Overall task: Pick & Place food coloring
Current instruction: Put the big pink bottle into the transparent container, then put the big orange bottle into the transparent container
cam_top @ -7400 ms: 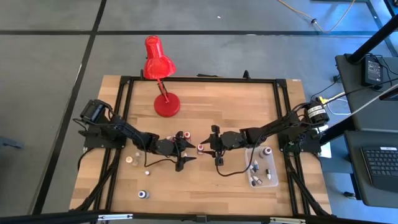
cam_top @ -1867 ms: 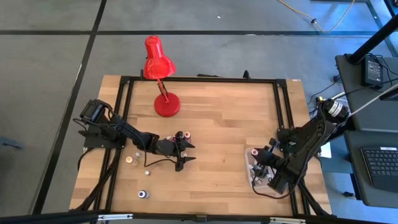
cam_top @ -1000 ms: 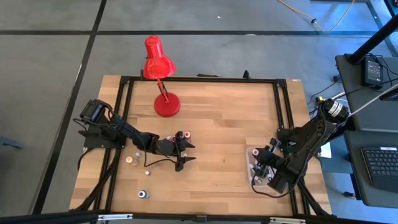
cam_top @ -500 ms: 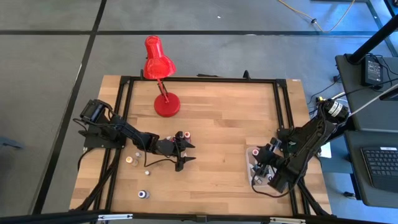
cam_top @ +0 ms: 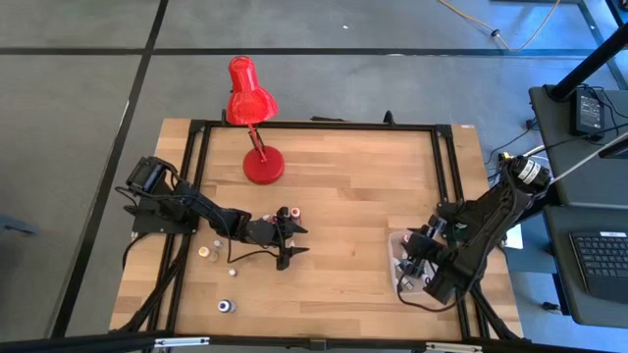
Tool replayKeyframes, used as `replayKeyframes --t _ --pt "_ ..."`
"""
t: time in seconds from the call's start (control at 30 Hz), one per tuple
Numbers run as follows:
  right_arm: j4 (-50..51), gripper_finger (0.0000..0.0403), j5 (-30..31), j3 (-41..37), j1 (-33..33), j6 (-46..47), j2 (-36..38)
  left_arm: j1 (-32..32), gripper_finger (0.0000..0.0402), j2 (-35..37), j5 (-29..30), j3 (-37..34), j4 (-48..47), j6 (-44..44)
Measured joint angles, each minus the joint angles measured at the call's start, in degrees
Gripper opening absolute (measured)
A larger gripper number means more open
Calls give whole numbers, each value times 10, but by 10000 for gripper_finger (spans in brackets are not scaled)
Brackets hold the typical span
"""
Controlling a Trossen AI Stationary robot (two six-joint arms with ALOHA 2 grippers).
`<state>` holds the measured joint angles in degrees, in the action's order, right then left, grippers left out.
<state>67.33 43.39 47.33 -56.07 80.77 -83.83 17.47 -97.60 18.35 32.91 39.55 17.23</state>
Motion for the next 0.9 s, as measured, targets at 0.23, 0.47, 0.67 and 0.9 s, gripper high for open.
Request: replayKeyframes --t 0.23,0.47,0.67,0.9 --pt "45 216 -6 18 0 1 0 0 259 0 0 0 0 0" --pt "104 216 24 52 2 1 4 0 259 0 -1 0 0 0" --pt "159 216 111 125 2 -24 5 0 259 0 -15 0 1 0" --pt "78 216 158 134 23 -91 5 -4 259 44 -155 0 -28 22"
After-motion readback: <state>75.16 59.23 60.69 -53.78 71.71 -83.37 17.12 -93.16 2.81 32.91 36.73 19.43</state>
